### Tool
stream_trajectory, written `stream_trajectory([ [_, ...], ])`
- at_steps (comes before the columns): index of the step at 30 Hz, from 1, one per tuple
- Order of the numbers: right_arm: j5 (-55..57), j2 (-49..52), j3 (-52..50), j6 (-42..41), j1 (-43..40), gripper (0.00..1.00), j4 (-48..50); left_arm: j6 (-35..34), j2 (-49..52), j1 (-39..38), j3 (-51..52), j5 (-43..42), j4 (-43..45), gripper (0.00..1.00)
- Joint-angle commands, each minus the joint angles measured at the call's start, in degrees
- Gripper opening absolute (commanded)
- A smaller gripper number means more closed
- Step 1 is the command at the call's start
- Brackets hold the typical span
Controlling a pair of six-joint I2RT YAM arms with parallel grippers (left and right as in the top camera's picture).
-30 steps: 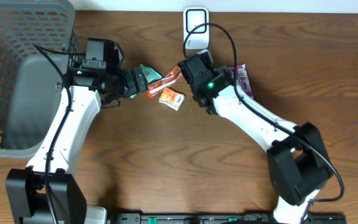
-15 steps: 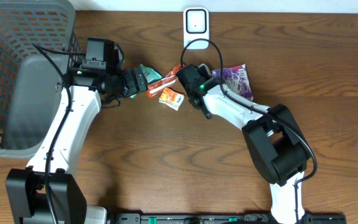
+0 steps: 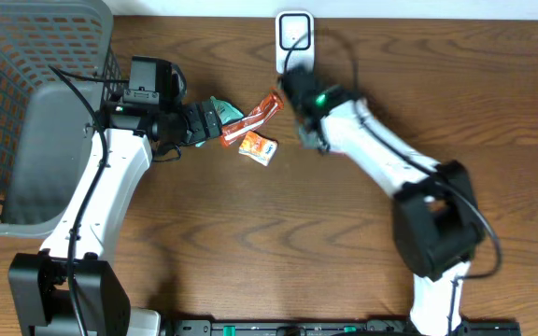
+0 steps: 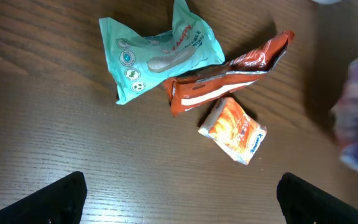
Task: Scan the item barcode
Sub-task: 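Lift the purple pack and hold it up to the scanner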
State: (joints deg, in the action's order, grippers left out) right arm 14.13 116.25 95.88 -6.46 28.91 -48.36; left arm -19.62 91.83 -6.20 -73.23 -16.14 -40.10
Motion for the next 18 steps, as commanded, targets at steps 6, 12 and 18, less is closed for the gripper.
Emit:
stream_trajectory([
  [6,-49.3,-6.9,4.5,-2.9,-15.8,0.01,-1.4,0.1,-0.4,0.2,-0.1,0.4,-0.2,0.98],
  [12,-73.9,-4.5,-4.3,-2.9,-27.2,0.01,2.0,0.1,-0.4,0.2,-0.1,0.4,-0.2,0.98],
  [18,-72.8,-2.7,-13.8,-2.9,-35.1,0.01,4.4,0.1,-0.4,0.2,-0.1,0.4,-0.2,0.98],
])
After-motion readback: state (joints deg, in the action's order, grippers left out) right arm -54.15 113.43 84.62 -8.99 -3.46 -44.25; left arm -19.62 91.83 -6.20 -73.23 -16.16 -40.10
